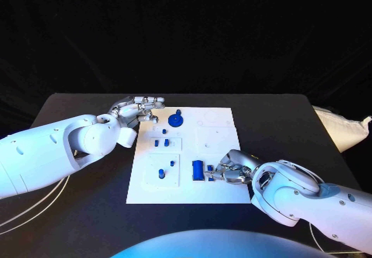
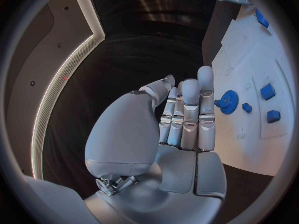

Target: Assemble the parts on the task board

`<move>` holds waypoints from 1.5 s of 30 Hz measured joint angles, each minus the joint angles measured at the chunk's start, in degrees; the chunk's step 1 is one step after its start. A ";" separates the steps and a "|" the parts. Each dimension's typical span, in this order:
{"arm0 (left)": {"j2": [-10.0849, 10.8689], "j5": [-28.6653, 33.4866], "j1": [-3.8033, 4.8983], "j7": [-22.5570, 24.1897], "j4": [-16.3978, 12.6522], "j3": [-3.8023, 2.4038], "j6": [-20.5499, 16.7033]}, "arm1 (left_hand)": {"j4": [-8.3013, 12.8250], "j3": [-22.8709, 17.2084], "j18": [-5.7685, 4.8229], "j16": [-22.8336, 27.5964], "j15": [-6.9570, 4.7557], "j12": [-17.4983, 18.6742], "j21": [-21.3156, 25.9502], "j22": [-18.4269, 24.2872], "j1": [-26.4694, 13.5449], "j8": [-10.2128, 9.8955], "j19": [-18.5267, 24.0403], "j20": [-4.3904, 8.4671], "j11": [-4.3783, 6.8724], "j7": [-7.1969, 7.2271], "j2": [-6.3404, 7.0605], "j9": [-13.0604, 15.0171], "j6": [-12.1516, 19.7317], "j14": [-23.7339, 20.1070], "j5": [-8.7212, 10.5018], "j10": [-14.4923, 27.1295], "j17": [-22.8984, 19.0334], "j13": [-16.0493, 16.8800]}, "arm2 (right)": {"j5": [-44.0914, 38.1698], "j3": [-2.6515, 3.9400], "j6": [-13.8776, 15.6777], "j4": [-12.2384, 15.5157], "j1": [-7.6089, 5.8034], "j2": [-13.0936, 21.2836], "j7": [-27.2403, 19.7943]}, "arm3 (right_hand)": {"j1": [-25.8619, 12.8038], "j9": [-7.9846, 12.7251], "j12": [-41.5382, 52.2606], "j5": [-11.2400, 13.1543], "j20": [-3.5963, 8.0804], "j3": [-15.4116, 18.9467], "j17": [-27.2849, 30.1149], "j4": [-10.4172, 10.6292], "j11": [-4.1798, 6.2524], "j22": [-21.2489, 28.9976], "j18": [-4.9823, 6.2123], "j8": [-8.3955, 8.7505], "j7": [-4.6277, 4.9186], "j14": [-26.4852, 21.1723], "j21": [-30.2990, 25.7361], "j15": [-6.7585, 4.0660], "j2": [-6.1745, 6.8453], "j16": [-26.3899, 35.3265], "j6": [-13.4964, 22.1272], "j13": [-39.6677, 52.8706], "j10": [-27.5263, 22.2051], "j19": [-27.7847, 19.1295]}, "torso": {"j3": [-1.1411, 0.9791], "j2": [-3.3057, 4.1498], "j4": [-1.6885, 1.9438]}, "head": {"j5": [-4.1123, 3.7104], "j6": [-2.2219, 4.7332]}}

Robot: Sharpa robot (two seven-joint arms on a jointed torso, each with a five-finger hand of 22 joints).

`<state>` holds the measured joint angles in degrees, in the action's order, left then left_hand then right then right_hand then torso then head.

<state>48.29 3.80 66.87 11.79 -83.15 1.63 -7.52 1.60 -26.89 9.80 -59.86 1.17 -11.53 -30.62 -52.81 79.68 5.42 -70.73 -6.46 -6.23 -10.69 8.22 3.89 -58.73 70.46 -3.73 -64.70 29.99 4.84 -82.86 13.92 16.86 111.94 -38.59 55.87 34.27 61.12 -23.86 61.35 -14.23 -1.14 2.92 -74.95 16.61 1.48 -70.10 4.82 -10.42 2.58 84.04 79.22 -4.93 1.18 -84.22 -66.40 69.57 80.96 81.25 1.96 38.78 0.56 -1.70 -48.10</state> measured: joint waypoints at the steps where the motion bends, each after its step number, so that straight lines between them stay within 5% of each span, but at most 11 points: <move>1: 0.00 0.00 0.00 0.00 0.01 0.00 0.00 | 0.00 0.00 -0.01 0.00 0.00 0.00 0.00 0.00 0.00 0.00 0.00 0.00 0.00 0.00 0.00 0.00 0.00 0.00 0.00 0.00 0.00 0.00 | 0.01 0.00 -0.05 0.11 0.00 0.00 0.00 | 0.36 0.00 0.00 -0.20 0.00 0.00 0.00 0.00 0.10 -0.03 0.00 0.00 0.00 0.00 0.00 0.00 -0.36 0.00 0.00 0.06 0.10 0.00 | 0.02 0.01 0.00 | 0.00 -0.01; 8: 0.01 -0.03 -0.01 -0.04 0.03 0.00 0.03 | 0.00 0.00 0.00 0.00 0.00 0.00 0.00 0.00 0.00 0.00 0.00 0.00 0.00 0.00 0.00 0.00 0.00 0.00 0.00 0.00 0.00 0.00 | -0.50 -0.04 -0.54 0.06 0.04 0.52 0.01 | 2.14 0.02 0.44 -1.07 0.00 0.49 0.01 -0.49 0.15 -0.33 0.00 -0.21 0.00 0.00 0.00 0.00 -1.45 -0.28 0.00 0.41 0.23 0.00 | 0.03 0.02 -0.01 | 0.05 -0.08; 17: 0.10 -0.04 -0.01 -0.12 0.07 0.00 0.07 | 0.00 0.00 0.00 0.00 0.00 0.00 0.00 0.00 0.00 0.00 0.00 0.00 0.00 0.00 0.00 0.00 0.00 0.00 0.00 0.00 0.00 0.00 | -2.64 -0.02 -2.14 -0.37 0.08 1.48 0.11 | 8.76 -0.16 0.44 0.61 0.00 1.16 0.01 -3.12 0.15 -0.42 0.00 -0.20 0.00 0.00 0.00 0.00 -0.56 -0.28 0.00 0.58 0.23 0.00 | -0.01 0.02 -0.05 | 0.04 -0.07; 45: 0.12 -0.06 -0.05 -0.34 0.07 0.01 0.25 | 0.00 0.00 0.00 0.00 0.00 0.00 0.00 0.00 -0.23 0.00 0.00 0.00 0.00 0.00 -0.23 0.00 0.00 0.00 0.00 0.42 -0.12 0.00 | -4.54 0.06 -3.57 -1.82 0.09 -0.14 0.06 | 9.75 -0.32 0.42 0.70 -0.22 1.50 0.03 -3.24 0.14 -0.56 0.00 -0.37 -0.09 0.00 0.00 0.01 -0.99 -0.27 -0.09 0.65 0.23 0.20 | 0.04 0.05 0.03 | -0.27 -0.16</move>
<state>48.41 3.74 66.81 11.45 -83.08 1.64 -7.27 1.60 -26.89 9.80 -59.86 1.17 -11.53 -30.62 -52.81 79.45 5.42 -70.73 -6.46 -6.23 -10.69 7.99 3.89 -58.73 70.46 -3.73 -64.28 29.87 4.84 -87.40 13.98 13.29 110.13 -38.50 55.73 34.32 70.87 -24.19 61.77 -13.52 -1.35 4.42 -74.92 13.36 1.62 -70.66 4.82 -10.78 2.49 84.03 79.22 -4.92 0.19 -84.49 -66.49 70.21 81.19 81.46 2.00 38.84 0.59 -1.97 -48.26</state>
